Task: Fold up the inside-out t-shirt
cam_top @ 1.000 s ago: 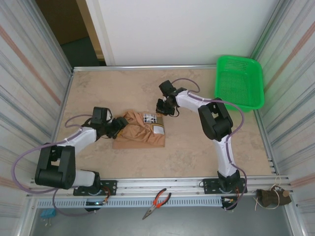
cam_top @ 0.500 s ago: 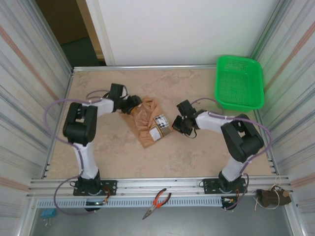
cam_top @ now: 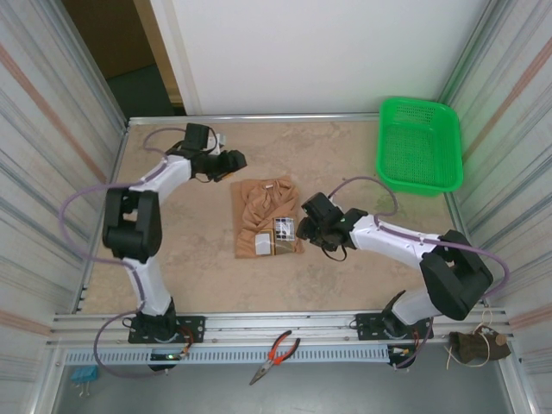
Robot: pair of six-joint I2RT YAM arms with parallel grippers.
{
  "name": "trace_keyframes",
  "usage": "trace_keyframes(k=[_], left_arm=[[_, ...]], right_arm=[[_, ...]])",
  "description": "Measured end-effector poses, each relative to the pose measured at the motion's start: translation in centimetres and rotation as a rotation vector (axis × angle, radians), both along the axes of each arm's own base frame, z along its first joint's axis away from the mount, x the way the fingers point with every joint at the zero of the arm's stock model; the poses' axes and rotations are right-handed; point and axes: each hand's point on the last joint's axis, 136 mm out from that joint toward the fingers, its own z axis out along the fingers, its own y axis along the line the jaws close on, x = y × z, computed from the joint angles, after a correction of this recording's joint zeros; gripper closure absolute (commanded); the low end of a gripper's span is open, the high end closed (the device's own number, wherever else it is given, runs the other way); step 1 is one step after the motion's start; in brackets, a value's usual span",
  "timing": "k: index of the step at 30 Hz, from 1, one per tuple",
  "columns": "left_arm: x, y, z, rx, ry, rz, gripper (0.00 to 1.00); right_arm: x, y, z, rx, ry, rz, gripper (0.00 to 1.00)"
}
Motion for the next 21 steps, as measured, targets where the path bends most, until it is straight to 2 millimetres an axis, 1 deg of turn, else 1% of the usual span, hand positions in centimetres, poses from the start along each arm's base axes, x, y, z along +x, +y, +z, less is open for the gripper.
trace_keyframes(k=[2,4,6,9,10,12,16,21], left_arm=[[-1.7,-0.5,1.0,0.042,-0.036,-0.04,0.4],[-3.4,-1.9,0.9,0.09,-0.055,-0.101,0.4],[-5.3,-3.9,-0.4,0.152,-0.056,-0.179,0.4],[-7.9,-5.6,-2.5,0.24,-0.028,-0.267,0.41],[-8.3,-6.0,-3.0,0.261,-0.024,-0.283,0.41],[-8.7,-6.0,-3.6,0.305,-0.025,-0.297,0.41],[-8.2,-5.3,-4.6,0.365,-0.026,-0.283,0.45],[-8.0,-4.7,-6.3,0.412,-0.002,-0.274,0.45]], right_arm=[[0.6,0.7,0.2,-0.004,-0.01,0.037,0.4],[0.9,1.2,-0.3,-0.013,-0.01,0.065,0.42],[1.0,1.5,-1.2,-0.024,0.007,0.083,0.44],[0.6,1.8,-2.4,-0.041,0.033,0.108,0.47],[0.5,2.0,-2.6,-0.044,0.037,0.114,0.47],[0.4,2.2,-3.1,-0.047,0.044,0.122,0.48],[0.2,2.3,-3.7,-0.056,0.054,0.127,0.49],[0.1,2.2,-4.4,-0.072,0.069,0.127,0.5]])
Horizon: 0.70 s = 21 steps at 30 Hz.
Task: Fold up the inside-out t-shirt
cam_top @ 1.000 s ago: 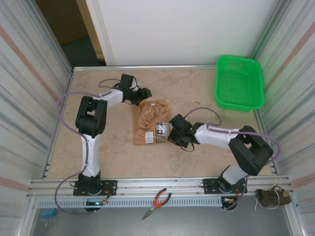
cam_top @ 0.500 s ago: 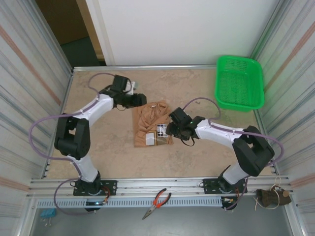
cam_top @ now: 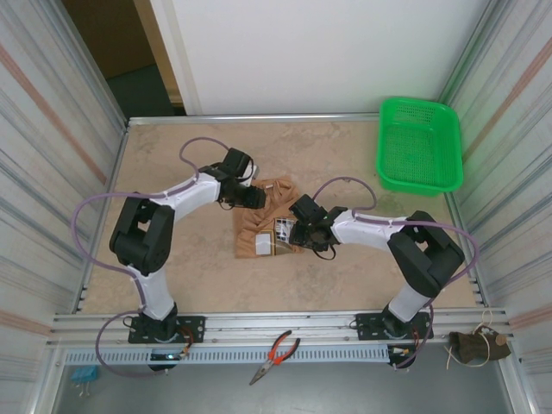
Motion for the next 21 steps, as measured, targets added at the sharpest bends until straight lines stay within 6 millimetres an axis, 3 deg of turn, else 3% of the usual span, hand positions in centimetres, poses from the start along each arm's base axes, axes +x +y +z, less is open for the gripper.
trace_keyframes(k=[4,9,16,21], left_arm=[[0.2,0.0,-0.6,0.005,0.005,0.002,0.48],[0.7,-0.3,-1.0,-0.006,-0.007,0.009,0.98],[2.0,0.0,-1.0,-0.06,-0.004,0.075,1.0],[5.0,3.0,0.0,-0.188,-0.003,0.23,1.0]], right_arm=[[0.0,0.0,0.0,-0.002,-0.001,-0.001,0.51],[0.0,-0.1,0.0,-0.004,0.0,-0.001,0.52],[0.0,-0.3,-0.4,-0.024,0.007,-0.006,0.55],[0.1,-0.5,-0.5,-0.035,0.008,-0.009,0.57]])
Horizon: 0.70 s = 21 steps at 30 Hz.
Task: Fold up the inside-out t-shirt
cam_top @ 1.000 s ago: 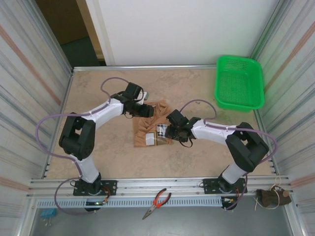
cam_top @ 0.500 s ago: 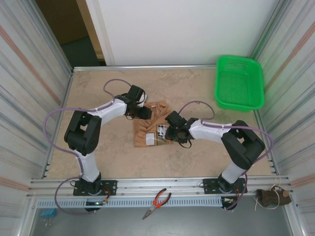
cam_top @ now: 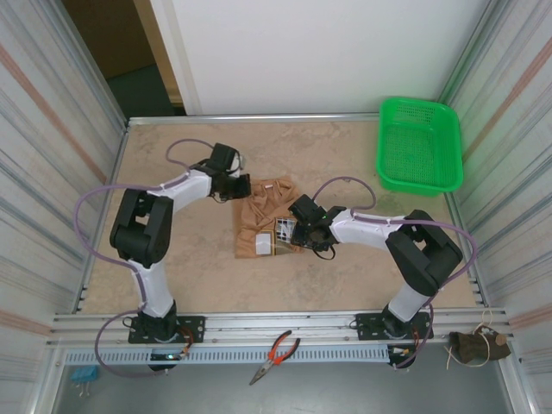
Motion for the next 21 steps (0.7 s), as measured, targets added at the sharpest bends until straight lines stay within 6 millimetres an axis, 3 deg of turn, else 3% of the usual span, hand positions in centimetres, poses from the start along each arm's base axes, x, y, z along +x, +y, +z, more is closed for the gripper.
trace_keyframes(k=[5,13,14,16,17,19,21], left_arm=[[2.2,3.1,0.9,-0.096,0.001,0.12,1.0],[2.6,3.4,0.3,-0.137,0.032,0.166,1.0],[2.7,3.6,0.2,-0.139,0.035,0.175,0.96],[2.7,4.1,-0.1,-0.143,0.042,0.194,0.67],[2.6,4.5,-0.4,-0.144,0.046,0.206,0.58],[2.3,5.2,-1.1,-0.142,0.057,0.222,0.48],[1.8,5.9,-1.6,-0.127,0.069,0.237,0.44]], right_arm=[[0.0,-0.1,-0.1,-0.006,0.001,-0.001,0.57],[0.0,-0.2,-0.3,-0.02,0.011,-0.003,0.58],[0.0,-0.2,-0.3,-0.024,0.014,-0.003,0.58],[0.0,-0.1,-0.3,-0.029,0.017,-0.002,0.58],[0.0,-0.1,-0.3,-0.032,0.018,-0.002,0.58],[-0.1,0.0,-0.2,-0.033,0.019,0.002,0.58],[-0.1,0.0,-0.1,-0.031,0.017,0.003,0.58]])
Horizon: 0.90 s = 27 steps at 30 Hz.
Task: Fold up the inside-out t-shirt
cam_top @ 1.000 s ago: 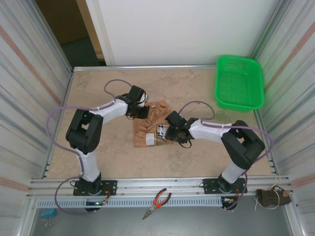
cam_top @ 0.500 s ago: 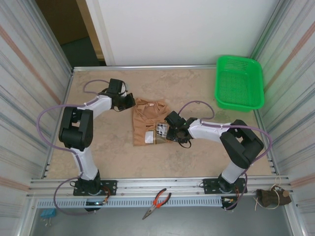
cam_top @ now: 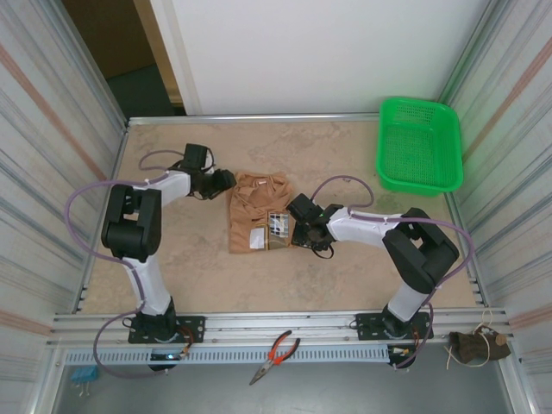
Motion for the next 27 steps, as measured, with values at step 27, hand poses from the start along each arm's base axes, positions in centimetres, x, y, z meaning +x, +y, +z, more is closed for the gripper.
trace_keyframes(k=[27], left_arm=[[-2.5,-6.9,1.6,0.46,-0.171,-0.503,0.72]], right_arm=[[1.8,2.6,0.5,-0.005,-0.002,0.047,0.47]])
